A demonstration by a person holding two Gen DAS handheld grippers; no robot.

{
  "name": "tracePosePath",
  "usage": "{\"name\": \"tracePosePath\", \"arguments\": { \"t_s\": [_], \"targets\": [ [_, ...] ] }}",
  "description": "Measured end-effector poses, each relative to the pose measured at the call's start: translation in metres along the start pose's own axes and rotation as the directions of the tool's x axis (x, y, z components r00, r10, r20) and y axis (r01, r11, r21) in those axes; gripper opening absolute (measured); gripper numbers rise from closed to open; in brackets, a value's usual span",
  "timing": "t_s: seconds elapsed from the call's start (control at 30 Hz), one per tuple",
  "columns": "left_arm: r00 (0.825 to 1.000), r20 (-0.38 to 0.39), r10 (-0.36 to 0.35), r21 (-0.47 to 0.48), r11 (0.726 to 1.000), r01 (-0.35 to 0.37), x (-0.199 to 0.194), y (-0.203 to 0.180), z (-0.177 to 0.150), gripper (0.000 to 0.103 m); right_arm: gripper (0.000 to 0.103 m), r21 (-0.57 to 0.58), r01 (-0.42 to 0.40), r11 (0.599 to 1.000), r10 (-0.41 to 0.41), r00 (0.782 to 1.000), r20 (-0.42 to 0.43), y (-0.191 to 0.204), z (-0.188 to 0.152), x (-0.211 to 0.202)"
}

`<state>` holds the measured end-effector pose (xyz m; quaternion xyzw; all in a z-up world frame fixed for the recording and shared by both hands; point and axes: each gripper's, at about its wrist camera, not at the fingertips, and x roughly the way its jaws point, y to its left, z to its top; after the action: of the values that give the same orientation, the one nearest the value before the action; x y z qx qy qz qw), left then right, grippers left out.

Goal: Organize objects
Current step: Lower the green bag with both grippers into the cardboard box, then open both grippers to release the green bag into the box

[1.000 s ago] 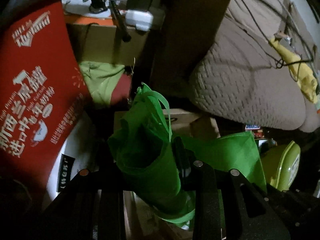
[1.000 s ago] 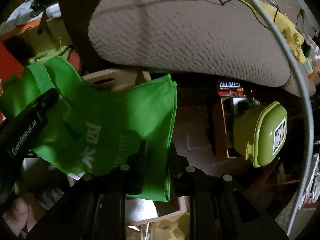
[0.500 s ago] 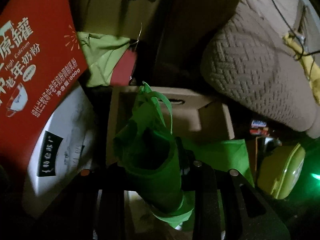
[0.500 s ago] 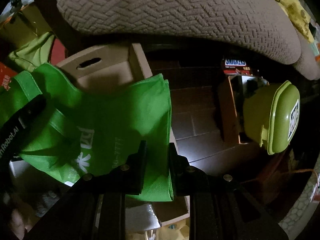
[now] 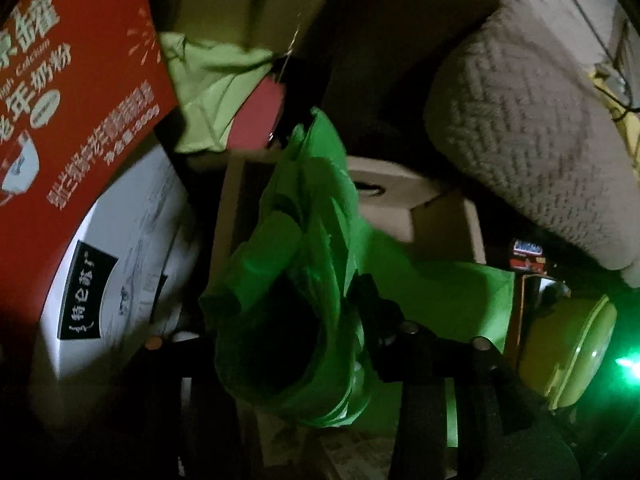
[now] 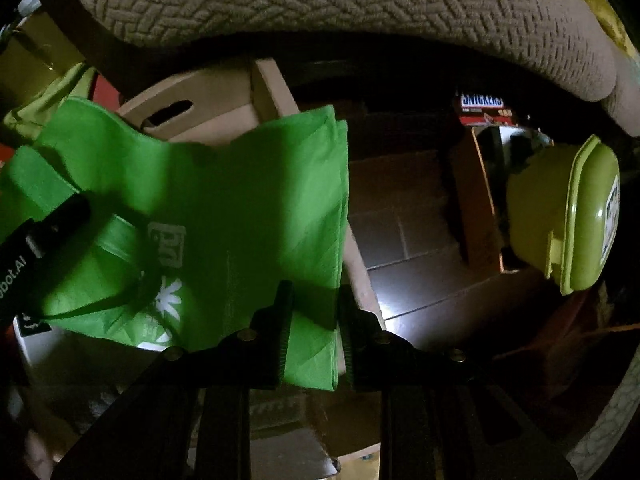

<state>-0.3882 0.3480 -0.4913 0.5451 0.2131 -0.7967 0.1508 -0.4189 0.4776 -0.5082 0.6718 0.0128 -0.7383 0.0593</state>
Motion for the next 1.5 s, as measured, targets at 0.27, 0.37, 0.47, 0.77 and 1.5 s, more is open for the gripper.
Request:
{"name": "tracePosePath", "arguments": {
  "t_s": [0.27,0.37,0.47,0.77,1.5],
  "targets": [
    [0.996,-0.011,0.093,-0.002,0.996,-0.093,-0.010,0.000,0.020,0.067,0.024,-0.123,0.083,0.989,-0.090,0.995,-0.046,0.016,-0.013,0.006],
    [0.991,-0.033,0.130,-0.013,0.991,-0.131,-0.013,0.002,0.026,0.080,0.024,-0.173,0.108,0.979,-0.115,0.993,-0.033,0.025,-0.021,-0.002],
    [0.987,-0.082,0.141,-0.013,0.990,-0.143,-0.010,0.006,0.027,0.084,0.023,-0.156,0.106,0.982,-0.114,0.992,-0.049,0.021,-0.022,-0.005],
    [0.989,-0.134,0.069,-0.100,0.992,-0.082,-0.028,0.026,0.032,0.085,0.023,0.016,0.029,0.999,-0.028,0.997,-0.066,-0.010,-0.022,-0.016],
    [0.996,0.044,-0.082,0.338,0.939,0.063,-0.118,-0.027,0.032,0.090,0.023,0.082,-0.136,0.987,0.142,0.988,-0.066,0.004,-0.063,-0.096]
  ]
}}
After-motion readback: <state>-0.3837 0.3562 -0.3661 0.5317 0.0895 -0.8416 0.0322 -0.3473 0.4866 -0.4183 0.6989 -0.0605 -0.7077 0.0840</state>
